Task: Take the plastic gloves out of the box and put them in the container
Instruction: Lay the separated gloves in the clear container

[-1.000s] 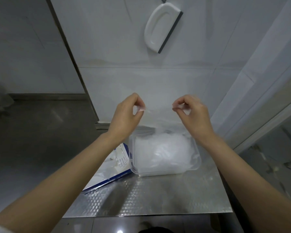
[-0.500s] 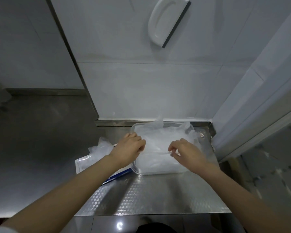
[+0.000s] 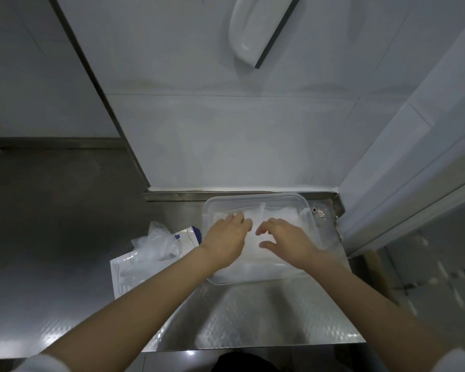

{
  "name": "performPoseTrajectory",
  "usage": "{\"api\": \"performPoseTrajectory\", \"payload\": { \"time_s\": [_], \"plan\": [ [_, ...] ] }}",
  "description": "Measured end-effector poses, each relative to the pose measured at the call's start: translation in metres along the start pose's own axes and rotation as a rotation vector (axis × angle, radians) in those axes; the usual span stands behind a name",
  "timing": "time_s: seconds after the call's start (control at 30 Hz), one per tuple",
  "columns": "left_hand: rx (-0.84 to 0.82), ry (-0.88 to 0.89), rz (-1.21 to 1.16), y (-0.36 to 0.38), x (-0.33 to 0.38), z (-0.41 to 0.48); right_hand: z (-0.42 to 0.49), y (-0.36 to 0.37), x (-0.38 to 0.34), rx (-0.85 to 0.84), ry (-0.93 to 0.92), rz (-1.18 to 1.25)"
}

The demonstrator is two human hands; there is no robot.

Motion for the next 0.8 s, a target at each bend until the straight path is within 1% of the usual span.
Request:
{"api": "performPoseTrajectory", "payload": {
  "time_s": [0.13,0.23,0.37,0.5,0.63,0.73,0.8],
  "plan": [
    [-0.32,-0.028,0.168,0.048,-0.003,0.013,0.014,0.027,0.017,-0.166,0.006,-0.147],
    [-0.426,-0.071,0.257,0.067,-0.008,0.019,0.021,0.032,0.032,-0.195,0.032,-0.197],
    [-0.472,-0.094,0.273,0.079,-0.011,0.025,0.024,0.035,0.044,-0.225,0.058,-0.217],
    [-0.521,-0.077,0.252,0.089,-0.014,0.027,0.025,0.042,0.048,-0.284,0.061,-0.257],
    [-0.561,-0.069,0.279,0.088,-0.014,0.027,0.027,0.042,0.047,-0.325,0.059,-0.295],
    [-0.593,-0.062,0.374,0.08,-0.014,0.024,0.028,0.038,0.043,-0.359,0.087,-0.288],
    [-0.54,-0.039,0.468,0.066,-0.014,0.023,0.027,0.031,0.039,-0.359,0.13,-0.207]
  ]
}}
Point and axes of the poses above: each hand's wrist, its own z-axis towards the middle knuckle, its own y-axis out of the palm, x = y × z, the point moved 5 cm from there along z, towards the middle knuckle, and after that the axes turned 6 degrees about z, right-handed, at the moved point
